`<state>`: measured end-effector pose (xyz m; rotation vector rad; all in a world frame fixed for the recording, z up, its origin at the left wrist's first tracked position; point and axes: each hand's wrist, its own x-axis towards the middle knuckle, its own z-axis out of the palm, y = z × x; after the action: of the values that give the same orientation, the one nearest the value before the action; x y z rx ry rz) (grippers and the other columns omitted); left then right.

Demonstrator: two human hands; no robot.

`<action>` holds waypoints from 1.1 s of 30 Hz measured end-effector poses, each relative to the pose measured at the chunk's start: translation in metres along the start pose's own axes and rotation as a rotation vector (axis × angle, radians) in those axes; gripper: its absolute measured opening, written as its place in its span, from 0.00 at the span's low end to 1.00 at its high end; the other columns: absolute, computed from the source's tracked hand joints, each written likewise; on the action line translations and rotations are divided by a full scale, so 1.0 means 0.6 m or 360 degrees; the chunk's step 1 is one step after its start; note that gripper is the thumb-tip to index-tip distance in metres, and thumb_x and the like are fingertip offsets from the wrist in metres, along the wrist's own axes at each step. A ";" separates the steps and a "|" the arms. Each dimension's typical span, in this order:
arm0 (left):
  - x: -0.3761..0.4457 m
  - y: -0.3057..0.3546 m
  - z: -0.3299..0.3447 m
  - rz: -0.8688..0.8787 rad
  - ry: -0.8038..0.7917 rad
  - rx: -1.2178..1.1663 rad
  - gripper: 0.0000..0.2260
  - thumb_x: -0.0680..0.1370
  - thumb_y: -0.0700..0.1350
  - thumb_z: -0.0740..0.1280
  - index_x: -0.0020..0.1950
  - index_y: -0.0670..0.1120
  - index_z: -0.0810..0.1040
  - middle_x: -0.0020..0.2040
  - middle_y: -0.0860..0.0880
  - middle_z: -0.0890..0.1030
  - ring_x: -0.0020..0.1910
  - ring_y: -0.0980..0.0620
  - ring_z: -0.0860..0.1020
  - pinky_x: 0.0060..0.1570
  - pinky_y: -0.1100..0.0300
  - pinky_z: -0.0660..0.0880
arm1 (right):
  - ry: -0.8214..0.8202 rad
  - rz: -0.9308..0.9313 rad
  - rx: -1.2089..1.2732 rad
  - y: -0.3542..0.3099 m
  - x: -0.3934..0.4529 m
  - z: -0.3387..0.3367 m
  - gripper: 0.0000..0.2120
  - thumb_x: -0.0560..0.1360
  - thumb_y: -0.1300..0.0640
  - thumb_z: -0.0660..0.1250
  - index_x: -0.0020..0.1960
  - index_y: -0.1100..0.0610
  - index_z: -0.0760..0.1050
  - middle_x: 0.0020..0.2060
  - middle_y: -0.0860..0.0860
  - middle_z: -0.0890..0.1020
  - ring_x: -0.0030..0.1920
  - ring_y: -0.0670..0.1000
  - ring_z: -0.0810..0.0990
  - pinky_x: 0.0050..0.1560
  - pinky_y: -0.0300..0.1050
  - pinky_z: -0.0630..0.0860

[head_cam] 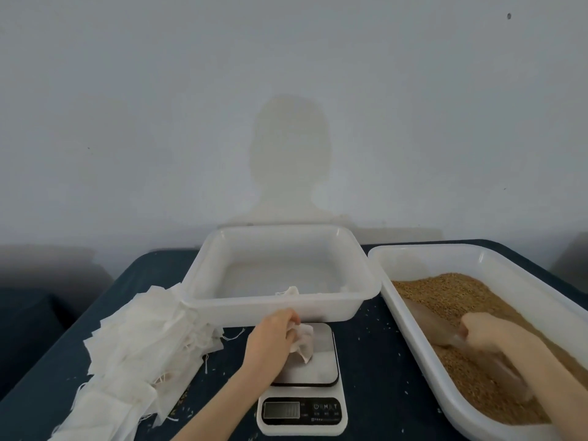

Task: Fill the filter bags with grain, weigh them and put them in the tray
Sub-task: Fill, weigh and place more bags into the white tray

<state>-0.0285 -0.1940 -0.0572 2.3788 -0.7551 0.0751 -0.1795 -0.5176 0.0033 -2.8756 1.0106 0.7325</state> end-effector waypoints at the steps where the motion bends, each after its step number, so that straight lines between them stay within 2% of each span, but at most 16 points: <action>1: -0.001 -0.007 -0.003 0.0007 -0.0048 0.0059 0.05 0.79 0.45 0.62 0.50 0.55 0.76 0.47 0.57 0.79 0.43 0.60 0.75 0.40 0.68 0.68 | -0.0015 0.0014 -0.0018 -0.003 -0.001 -0.005 0.06 0.80 0.55 0.58 0.53 0.56 0.72 0.44 0.48 0.76 0.38 0.45 0.72 0.34 0.35 0.67; 3: -0.003 -0.015 -0.009 -0.0034 -0.0121 0.0021 0.05 0.78 0.46 0.63 0.51 0.55 0.77 0.49 0.56 0.79 0.45 0.57 0.76 0.45 0.62 0.72 | 0.0104 0.0034 -0.0015 -0.008 -0.008 -0.019 0.07 0.78 0.54 0.60 0.43 0.54 0.70 0.37 0.47 0.73 0.34 0.45 0.70 0.32 0.37 0.65; 5: -0.004 -0.020 -0.016 -0.0056 -0.0174 -0.0019 0.06 0.78 0.47 0.64 0.54 0.55 0.77 0.51 0.56 0.79 0.48 0.56 0.76 0.49 0.60 0.73 | 0.0404 0.0027 0.0041 -0.019 -0.020 -0.037 0.12 0.79 0.51 0.59 0.38 0.53 0.68 0.36 0.46 0.73 0.35 0.46 0.72 0.33 0.39 0.68; 8: -0.005 -0.029 -0.030 -0.0047 -0.0233 -0.0094 0.10 0.77 0.48 0.65 0.58 0.54 0.75 0.54 0.57 0.78 0.51 0.57 0.75 0.53 0.60 0.72 | 0.0882 -0.0068 0.0176 -0.067 -0.064 -0.063 0.09 0.80 0.48 0.56 0.48 0.48 0.73 0.45 0.46 0.78 0.42 0.48 0.75 0.36 0.41 0.70; 10: -0.007 -0.037 -0.040 -0.0035 -0.0210 -0.0147 0.11 0.77 0.48 0.65 0.59 0.54 0.75 0.55 0.57 0.78 0.49 0.59 0.75 0.50 0.63 0.71 | 0.1047 -0.0232 0.0363 -0.112 -0.106 -0.074 0.06 0.79 0.47 0.57 0.48 0.43 0.73 0.43 0.42 0.78 0.40 0.46 0.74 0.33 0.40 0.66; 13: -0.013 -0.054 -0.057 -0.0016 -0.0111 -0.0188 0.10 0.78 0.47 0.65 0.59 0.54 0.75 0.54 0.60 0.77 0.51 0.63 0.73 0.48 0.70 0.66 | 0.0953 -0.0567 0.0535 -0.179 -0.158 -0.075 0.05 0.77 0.46 0.61 0.44 0.39 0.74 0.39 0.36 0.77 0.37 0.37 0.74 0.31 0.34 0.65; 15: -0.017 -0.065 -0.068 -0.0030 -0.0028 -0.0214 0.08 0.78 0.45 0.65 0.56 0.54 0.75 0.53 0.61 0.77 0.52 0.64 0.72 0.46 0.75 0.64 | 0.0800 -0.0724 0.0609 -0.222 -0.170 -0.058 0.06 0.76 0.47 0.62 0.44 0.40 0.76 0.39 0.35 0.78 0.39 0.36 0.76 0.35 0.34 0.69; 17: -0.020 -0.073 -0.077 -0.0058 0.0038 -0.0238 0.07 0.78 0.44 0.65 0.54 0.54 0.76 0.52 0.61 0.77 0.53 0.63 0.72 0.46 0.75 0.64 | 0.0744 -0.0806 0.0656 -0.258 -0.171 -0.034 0.07 0.76 0.47 0.62 0.47 0.42 0.79 0.41 0.37 0.80 0.42 0.38 0.78 0.41 0.36 0.73; 21: -0.026 -0.083 -0.084 -0.0107 0.0068 -0.0263 0.06 0.78 0.42 0.66 0.51 0.53 0.77 0.50 0.58 0.80 0.51 0.58 0.77 0.50 0.68 0.70 | 0.0735 -0.0858 0.0666 -0.301 -0.145 0.014 0.08 0.76 0.50 0.61 0.47 0.44 0.79 0.40 0.39 0.80 0.43 0.40 0.78 0.42 0.38 0.71; 25: -0.032 -0.091 -0.086 -0.0153 0.0044 -0.0270 0.06 0.78 0.42 0.65 0.51 0.52 0.79 0.48 0.58 0.81 0.48 0.60 0.77 0.46 0.72 0.70 | 0.0721 -0.0835 0.0693 -0.312 -0.121 0.044 0.09 0.77 0.50 0.61 0.48 0.45 0.80 0.38 0.40 0.79 0.41 0.41 0.79 0.37 0.36 0.70; 28: -0.035 -0.095 -0.088 -0.0201 0.0027 -0.0262 0.06 0.78 0.43 0.65 0.51 0.52 0.79 0.49 0.56 0.81 0.48 0.58 0.78 0.52 0.62 0.74 | 0.0740 -0.0801 0.0682 -0.308 -0.110 0.056 0.09 0.78 0.49 0.61 0.48 0.44 0.80 0.37 0.40 0.79 0.38 0.41 0.78 0.33 0.32 0.66; 29: -0.034 -0.096 -0.089 -0.0212 0.0023 -0.0253 0.06 0.78 0.43 0.64 0.51 0.52 0.79 0.49 0.56 0.81 0.48 0.59 0.78 0.52 0.62 0.75 | 0.0744 -0.0797 0.0686 -0.306 -0.108 0.058 0.08 0.78 0.49 0.61 0.48 0.44 0.80 0.36 0.40 0.79 0.38 0.41 0.78 0.32 0.31 0.65; 33: -0.034 -0.092 -0.084 -0.0268 -0.0008 -0.0147 0.06 0.79 0.49 0.63 0.52 0.52 0.78 0.44 0.59 0.79 0.41 0.64 0.75 0.38 0.74 0.67 | 0.0745 -0.0794 0.0704 -0.306 -0.106 0.061 0.08 0.78 0.48 0.62 0.48 0.43 0.80 0.34 0.39 0.78 0.36 0.40 0.77 0.32 0.31 0.66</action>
<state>-0.0092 -0.1195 -0.0524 2.3447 -0.5460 -0.0354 -0.1297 -0.3289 -0.0283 -2.7435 0.3509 -0.1815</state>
